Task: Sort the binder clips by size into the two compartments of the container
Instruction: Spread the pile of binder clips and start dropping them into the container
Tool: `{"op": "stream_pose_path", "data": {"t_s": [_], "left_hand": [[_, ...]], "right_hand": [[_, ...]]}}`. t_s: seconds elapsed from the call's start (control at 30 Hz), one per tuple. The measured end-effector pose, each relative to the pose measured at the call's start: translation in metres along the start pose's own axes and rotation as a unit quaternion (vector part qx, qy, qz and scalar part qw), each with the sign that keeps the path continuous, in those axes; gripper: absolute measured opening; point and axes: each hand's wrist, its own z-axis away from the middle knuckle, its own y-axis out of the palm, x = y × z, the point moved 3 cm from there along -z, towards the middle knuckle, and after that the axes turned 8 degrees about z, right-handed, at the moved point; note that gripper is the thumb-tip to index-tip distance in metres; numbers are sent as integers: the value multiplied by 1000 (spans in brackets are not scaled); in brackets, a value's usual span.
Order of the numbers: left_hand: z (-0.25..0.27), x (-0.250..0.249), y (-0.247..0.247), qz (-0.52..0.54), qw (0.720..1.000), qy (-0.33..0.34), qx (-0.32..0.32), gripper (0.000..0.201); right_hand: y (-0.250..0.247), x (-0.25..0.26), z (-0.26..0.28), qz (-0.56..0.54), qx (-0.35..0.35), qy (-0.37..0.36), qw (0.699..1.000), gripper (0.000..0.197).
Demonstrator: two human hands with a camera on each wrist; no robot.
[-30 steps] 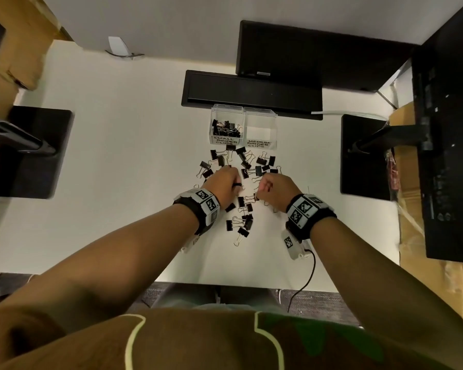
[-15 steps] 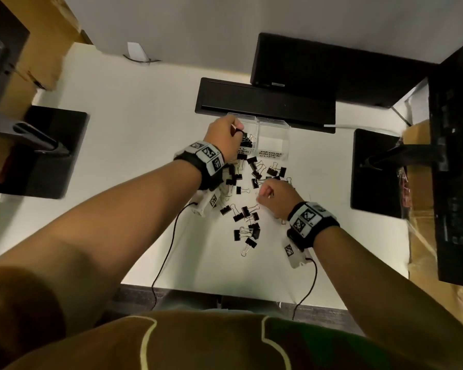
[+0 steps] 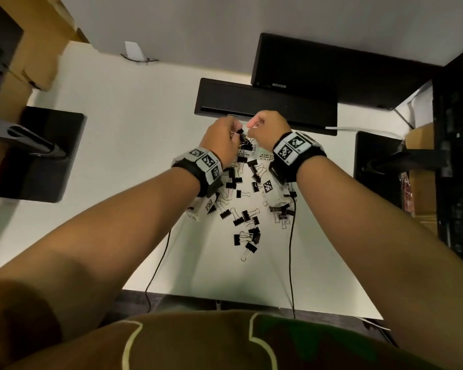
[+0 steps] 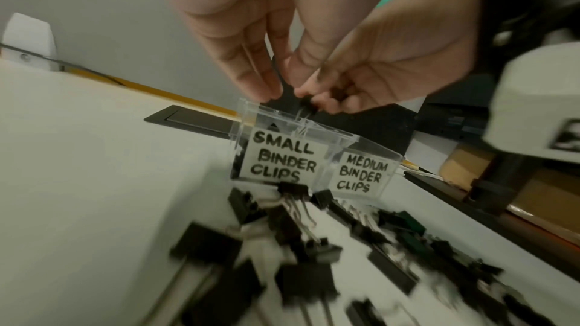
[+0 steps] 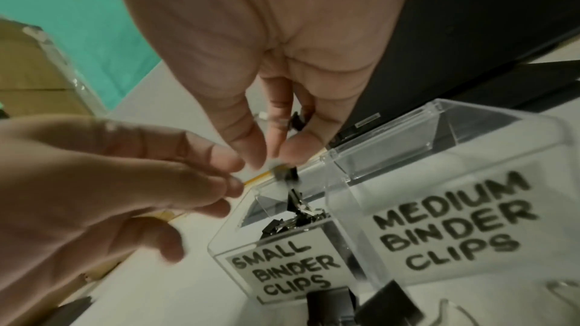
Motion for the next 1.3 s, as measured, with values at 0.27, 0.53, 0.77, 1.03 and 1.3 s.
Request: {"op": "stream_pose_path", "data": {"t_s": [0.27,0.53,0.77,1.03,1.3], "left_hand": [[63,32,26,-80,988,21,130,13],[76,53,55,-201,947,85,235,28],[79,57,51,-183,957,62,215,31],[87,58,31,-80,987,-48,133,22],[92,62,6,-19,990,-120,69,15]], "right_hand": [[4,-6,17,3,-41,-17,999,17],[53,-54,69,80,62,26,995,20],[62,-66,85,36,42,30,998,15],[72,-49,68,51,16,31,998,32],[70,-50,76,37,8,26,999,15]]}}
